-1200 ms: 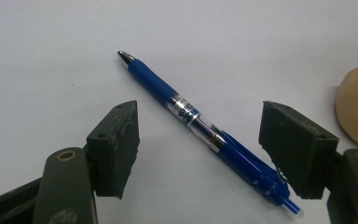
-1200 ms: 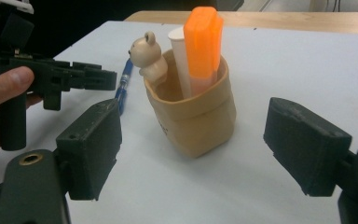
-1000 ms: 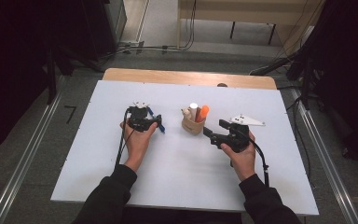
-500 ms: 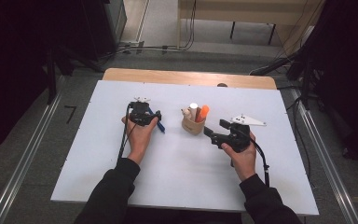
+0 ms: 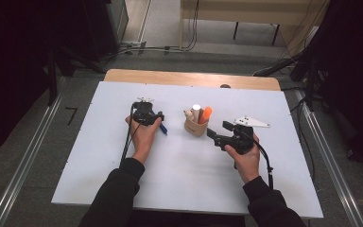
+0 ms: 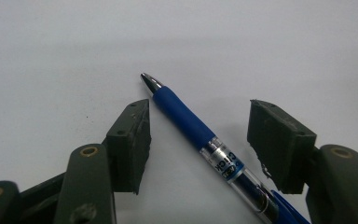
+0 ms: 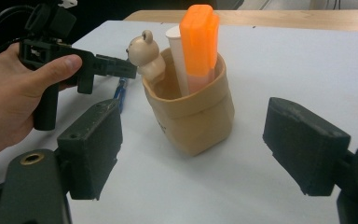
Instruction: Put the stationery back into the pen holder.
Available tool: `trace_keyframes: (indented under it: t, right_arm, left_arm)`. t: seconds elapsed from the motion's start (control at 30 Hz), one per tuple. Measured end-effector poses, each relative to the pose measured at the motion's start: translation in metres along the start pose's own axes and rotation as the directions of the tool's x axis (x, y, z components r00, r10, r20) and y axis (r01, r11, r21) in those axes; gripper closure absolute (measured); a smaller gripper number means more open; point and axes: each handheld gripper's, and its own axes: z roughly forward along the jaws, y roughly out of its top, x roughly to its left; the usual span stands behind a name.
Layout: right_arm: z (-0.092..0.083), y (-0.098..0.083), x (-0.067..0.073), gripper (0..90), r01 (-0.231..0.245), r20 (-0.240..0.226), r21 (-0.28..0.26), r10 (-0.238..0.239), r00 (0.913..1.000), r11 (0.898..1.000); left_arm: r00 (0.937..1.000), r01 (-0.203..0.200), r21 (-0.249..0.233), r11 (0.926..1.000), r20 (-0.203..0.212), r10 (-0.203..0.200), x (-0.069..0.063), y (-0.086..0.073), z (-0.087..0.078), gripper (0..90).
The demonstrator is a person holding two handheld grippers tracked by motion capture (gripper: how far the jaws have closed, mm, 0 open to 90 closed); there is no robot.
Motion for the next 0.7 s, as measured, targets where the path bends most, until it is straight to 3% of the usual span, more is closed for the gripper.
trace_keyframes:
  t: [0.17, 0.4, 0.7]
  right_arm:
    - [0.0003, -0.0003, 0.0010, 18.4, 0.002, 0.002, 0.001, -0.002, 1.0000, 1.000]
    - [0.0006, -0.0005, 0.0012, 18.6, 0.000, 0.002, 0.003, 0.000, 1.0000, 1.000]
    - [0.0007, -0.0007, 0.0013, 19.0, 0.002, 0.003, 0.005, -0.002, 1.0000, 1.000]
  left_arm:
    - [0.9988, -0.034, -0.004, 0.9994, -0.034, 0.033, -0.0028, -0.0003, 0.0015, 49.1]
    - [0.9978, -0.057, -0.012, 0.9983, -0.036, 0.056, -0.0056, -0.0001, 0.0019, 60.3]
    - [0.9969, -0.069, -0.012, 0.9975, -0.038, 0.069, 0.0007, 0.0003, 0.0005, 72.3]
